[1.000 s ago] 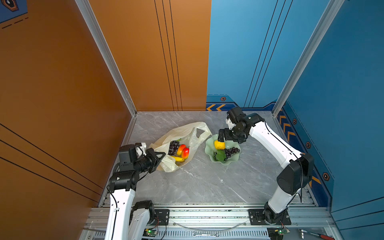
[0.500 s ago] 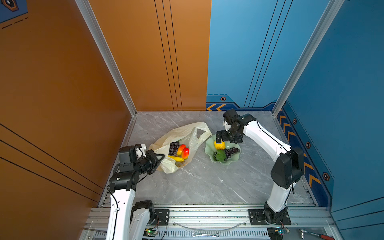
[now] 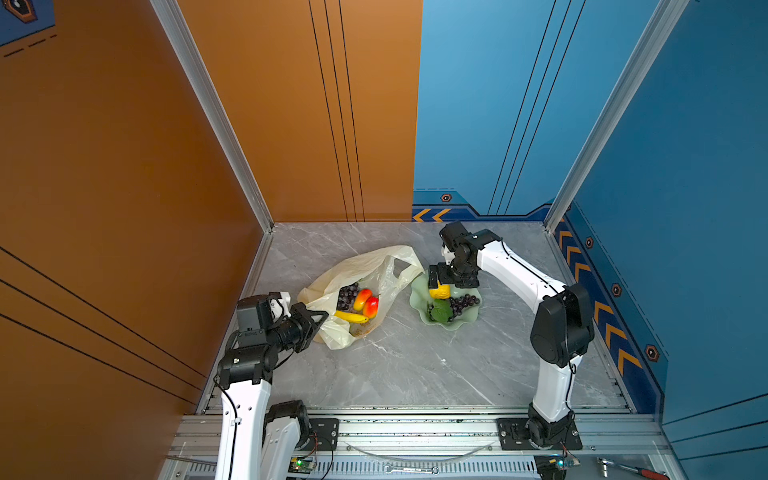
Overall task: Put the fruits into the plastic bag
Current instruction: 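Lower the right gripper onto the yellow fruit and close on it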
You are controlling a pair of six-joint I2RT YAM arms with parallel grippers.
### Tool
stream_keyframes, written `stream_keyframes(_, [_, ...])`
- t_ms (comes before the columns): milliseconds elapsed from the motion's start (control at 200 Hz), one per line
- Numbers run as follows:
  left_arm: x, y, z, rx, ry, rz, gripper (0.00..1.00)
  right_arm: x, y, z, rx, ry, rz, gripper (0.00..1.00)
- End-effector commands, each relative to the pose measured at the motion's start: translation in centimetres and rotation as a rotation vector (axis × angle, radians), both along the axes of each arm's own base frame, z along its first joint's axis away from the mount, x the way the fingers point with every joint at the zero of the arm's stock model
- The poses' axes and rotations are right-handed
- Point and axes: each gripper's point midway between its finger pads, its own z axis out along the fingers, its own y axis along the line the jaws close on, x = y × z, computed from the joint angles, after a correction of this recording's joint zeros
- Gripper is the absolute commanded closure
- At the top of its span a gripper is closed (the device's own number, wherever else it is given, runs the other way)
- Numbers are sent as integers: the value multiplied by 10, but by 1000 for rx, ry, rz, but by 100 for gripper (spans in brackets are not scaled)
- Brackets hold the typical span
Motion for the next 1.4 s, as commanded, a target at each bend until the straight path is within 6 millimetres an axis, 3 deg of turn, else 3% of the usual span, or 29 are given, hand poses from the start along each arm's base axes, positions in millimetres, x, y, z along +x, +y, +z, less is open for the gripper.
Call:
stream_keyframes(0, [-2,-1,0,3,-4,-17,100,10,0,3,-2,-23,10,0])
stream_keyframes(591, [-1,2,-1,-4,-2,-10,100,11,-2,-34,-43,26,25,0])
stream_keyframes(781, [1,3,-1,-3,0,-15,100,23,2,-44,-31,22,27,3])
stream_keyframes(806, [1,3,-1,-4,4,-14,100,24,2,-56,-41,46,26,3])
stream_keyframes(1026, [2,4,-2,-5,8,-10,100,33,1,-72,-58,57,16,5])
stream_keyframes(1252, [3,5,-2,-5,11,-6,100,38,2,-85,-58,66,-4,11])
stream_keyframes(1397, [4,6,-2,-5,11,-6,100,41,2,-85,-57,53,-5,20])
